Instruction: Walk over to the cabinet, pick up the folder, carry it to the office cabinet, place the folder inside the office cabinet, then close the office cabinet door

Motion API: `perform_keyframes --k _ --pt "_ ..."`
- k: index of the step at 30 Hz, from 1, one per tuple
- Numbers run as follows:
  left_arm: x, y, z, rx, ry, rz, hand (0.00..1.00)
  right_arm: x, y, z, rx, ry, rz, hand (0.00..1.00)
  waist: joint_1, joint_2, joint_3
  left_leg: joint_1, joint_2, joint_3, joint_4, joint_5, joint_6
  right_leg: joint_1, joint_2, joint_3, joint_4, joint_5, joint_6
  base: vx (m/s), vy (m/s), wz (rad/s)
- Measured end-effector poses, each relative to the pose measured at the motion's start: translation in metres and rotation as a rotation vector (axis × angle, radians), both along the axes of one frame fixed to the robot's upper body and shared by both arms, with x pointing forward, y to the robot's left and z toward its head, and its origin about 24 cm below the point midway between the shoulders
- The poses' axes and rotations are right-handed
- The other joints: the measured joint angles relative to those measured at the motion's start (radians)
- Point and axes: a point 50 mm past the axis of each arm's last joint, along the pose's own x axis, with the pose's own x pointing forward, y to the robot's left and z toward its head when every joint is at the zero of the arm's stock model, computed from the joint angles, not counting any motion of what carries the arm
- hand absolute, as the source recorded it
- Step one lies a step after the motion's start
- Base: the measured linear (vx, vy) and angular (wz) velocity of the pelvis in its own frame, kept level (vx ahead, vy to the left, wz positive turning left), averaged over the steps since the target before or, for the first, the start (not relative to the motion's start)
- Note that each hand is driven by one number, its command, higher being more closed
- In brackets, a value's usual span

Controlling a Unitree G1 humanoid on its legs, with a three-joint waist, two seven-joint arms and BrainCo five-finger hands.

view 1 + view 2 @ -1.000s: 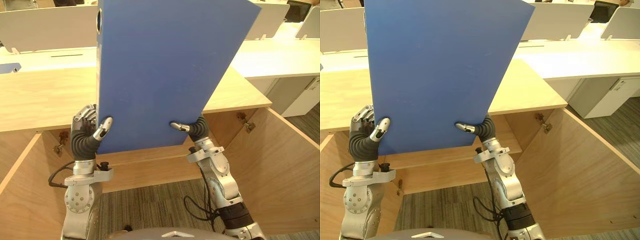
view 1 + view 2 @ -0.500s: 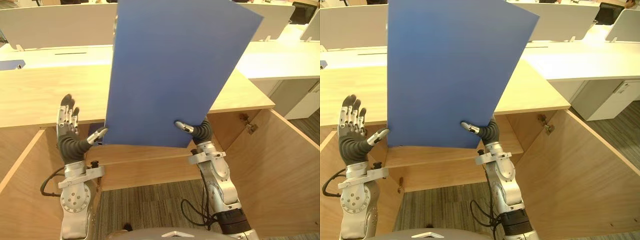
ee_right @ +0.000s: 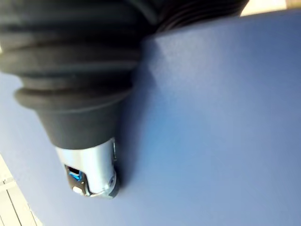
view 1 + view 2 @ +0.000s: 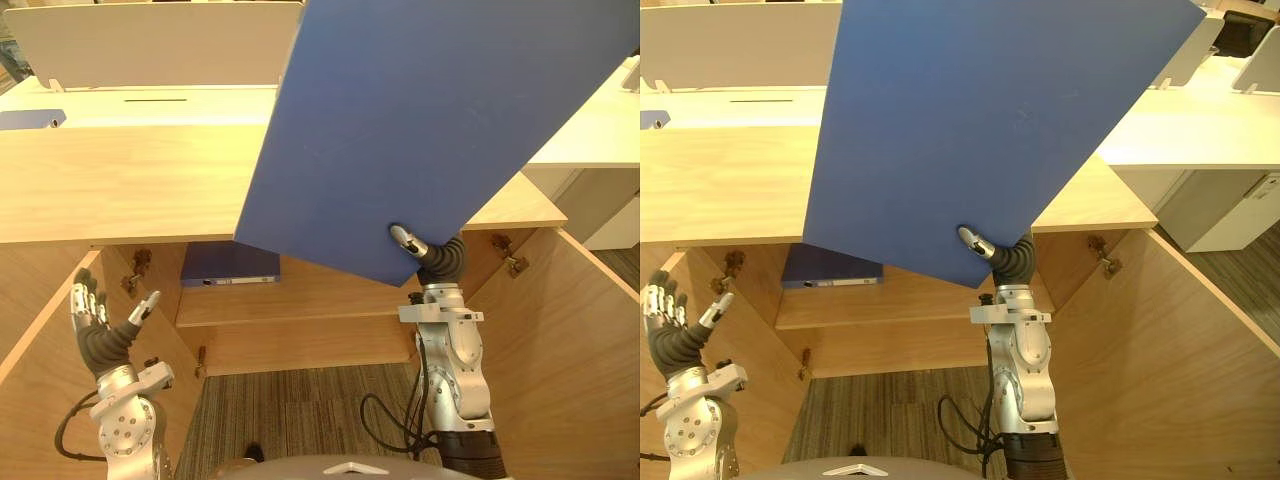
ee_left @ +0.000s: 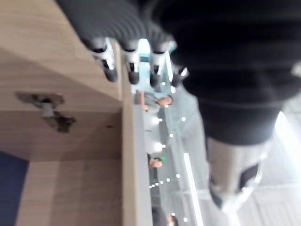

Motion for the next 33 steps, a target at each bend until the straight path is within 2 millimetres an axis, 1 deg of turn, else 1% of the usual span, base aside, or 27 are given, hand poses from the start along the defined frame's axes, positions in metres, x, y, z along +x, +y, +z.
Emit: perform_keyframes --k 2,3,4,5,7,10,15,16,18,21,23,25,27,28,30,31,32,33 --pt "-0.005 -0.001 -0.027 -0.055 0.116 -0.011 0.0 -0.006 0.002 -0.002 0.005 0.007 0.012 1.0 0.001 0.0 0.0 -0.002 0.0 -0.001 0.0 0.0 0.0 -0.001 0.0 -0.002 -0.001 0.0 0.0 0.0 -0.002 0.02" --pt "-0.009 -0.001 -0.044 -0.095 0.191 -0.017 0.0 -0.007 0.006 -0.004 0.008 0.015 0.028 1.0 0.0 -0.001 -0.001 -0.002 0.001 -0.001 0.0 0.0 0.0 -0.001 0.0 -0.003 -0.001 -0.001 0.0 0.0 0.0 0.0" --pt "-0.011 -0.002 -0.052 -0.111 0.229 -0.016 0.0 -0.007 0.007 -0.005 0.008 0.019 0.034 1.0 0.0 -0.001 -0.001 -0.003 0.001 -0.001 0.0 0.0 -0.001 -0.001 0.0 -0.003 -0.001 -0.001 0.0 0.0 0.0 0.0" --pt "-0.016 -0.003 -0.066 -0.146 0.294 -0.019 0.0 -0.009 0.008 -0.007 0.009 0.029 0.039 1.0 0.0 -0.002 -0.001 -0.004 0.002 -0.001 0.0 -0.001 -0.001 -0.002 0.001 -0.004 -0.001 -0.002 0.0 0.0 0.0 0.0" --pt "-0.026 -0.006 -0.089 -0.205 0.395 -0.019 0.0 -0.012 0.014 -0.013 0.01 0.058 0.065 1.0 0.002 -0.005 -0.003 -0.006 0.004 0.001 0.0 -0.001 -0.001 -0.008 0.001 -0.004 0.002 -0.004 -0.001 0.0 -0.003 -0.02" --pt "-0.039 -0.009 -0.113 -0.274 0.507 -0.006 0.0 -0.016 0.019 -0.02 0.011 0.097 0.089 1.0 0.004 -0.008 -0.005 -0.014 0.006 0.002 0.0 0.0 0.0 -0.017 0.003 -0.004 0.004 -0.005 -0.002 0.0 -0.003 -0.01" --pt "-0.057 -0.014 -0.14 -0.336 0.646 0.003 0.0 -0.016 0.022 -0.028 0.009 0.134 0.104 1.0 0.003 -0.008 -0.005 -0.014 0.006 0.002 0.0 -0.001 -0.001 -0.018 0.003 -0.005 0.005 -0.007 -0.004 0.0 0.0 0.0" --pt "-0.061 -0.015 -0.145 -0.35 0.673 0.002 0.0 -0.015 0.023 -0.031 0.008 0.147 0.105 1.0 0.003 -0.008 -0.005 -0.016 0.006 0.003 0.0 -0.005 -0.006 -0.02 0.003 -0.004 0.005 -0.009 -0.005 0.0 0.0 0.0" --pt "-0.071 -0.019 -0.16 -0.383 0.764 -0.02 0.0 -0.018 0.022 -0.038 -0.003 0.18 0.101 1.0 0.002 -0.007 -0.001 -0.027 0.007 0.004 0.0 -0.006 -0.007 -0.033 0.003 -0.004 0.009 -0.01 -0.007 0.0 0.0 0.0" --pt "-0.08 -0.019 -0.168 -0.383 0.826 -0.026 0.0 -0.021 0.022 -0.041 -0.051 0.193 0.092 1.0 -0.002 -0.005 0.003 -0.028 0.007 0.005 0.0 -0.008 -0.008 -0.034 0.004 -0.004 0.009 -0.011 -0.008 0.0 0.0 0.0" --pt "-0.083 -0.019 -0.171 -0.363 0.864 -0.052 0.0 -0.021 0.024 -0.042 -0.08 0.194 0.098 1.0 -0.003 -0.002 0.006 -0.029 0.009 0.007 0.001 -0.009 -0.01 -0.037 0.004 -0.001 0.008 -0.011 -0.008 0.01 -0.001 -0.04" --pt "-0.082 -0.018 -0.175 -0.33 0.911 -0.093 0.0 -0.021 0.027 -0.043 -0.153 0.193 0.099 1.0 -0.003 0.0 0.012 -0.044 0.012 0.016 0.002 -0.009 -0.01 -0.06 0.006 0.009 0.015 -0.01 -0.008 0.0 0.0 -0.12" --pt "-0.08 -0.017 -0.177 -0.326 0.922 -0.101 0.0 -0.02 0.03 -0.046 -0.199 0.203 0.093 1.0 -0.001 0.001 0.023 -0.063 0.014 0.031 0.007 -0.009 -0.01 -0.093 0.008 0.023 0.028 -0.008 -0.008 -0.01 0.009 -0.18" --pt "-0.074 -0.018 -0.176 -0.324 0.913 -0.106 0.0 -0.02 0.033 -0.045 -0.217 0.2 0.09 1.0 -0.002 0.003 0.045 -0.07 0.015 0.031 0.008 -0.008 -0.009 -0.106 0.007 0.024 0.044 -0.008 -0.008 -0.03 0.012 -0.08" --pt "-0.056 -0.018 -0.172 -0.31 0.87 -0.125 0.0 -0.016 0.038 -0.039 -0.243 0.17 0.087 1.0 -0.006 0.001 0.096 -0.14 0.021 0.033 0.087 -0.029 0.0 -0.163 0.004 0.028 0.094 -0.01 -0.011 -0.06 0.002 -0.04" --pt "-0.042 -0.02 -0.169 -0.292 0.843 -0.147 0.0 -0.012 0.044 -0.032 -0.265 0.13 0.092 1.0 -0.007 0.005 0.135 -0.219 0.033 0.038 0.19 -0.069 0.003 -0.219 0.004 0.03 0.141 -0.016 -0.016 -0.13 -0.016 -0.2" --pt "-0.028 -0.023 -0.165 -0.286 0.812 -0.167 0.0 -0.008 0.051 -0.022 -0.284 0.082 0.102 1.0 -0.006 0.019 0.172 -0.301 0.055 0.045 0.304 -0.113 0.007 -0.276 0.008 0.032 0.2 -0.028 -0.013 -0.13 -0.018 -0.27" --pt "-0.018 -0.027 -0.163 -0.283 0.788 -0.183 0.0 -0.006 0.056 -0.014 -0.291 0.042 0.116 1.0 -0.005 0.031 0.197 -0.357 0.073 0.051 0.389 -0.144 0.009 -0.324 0.013 0.037 0.256 -0.044 -0.013 -0.17 0.006 -0.32"
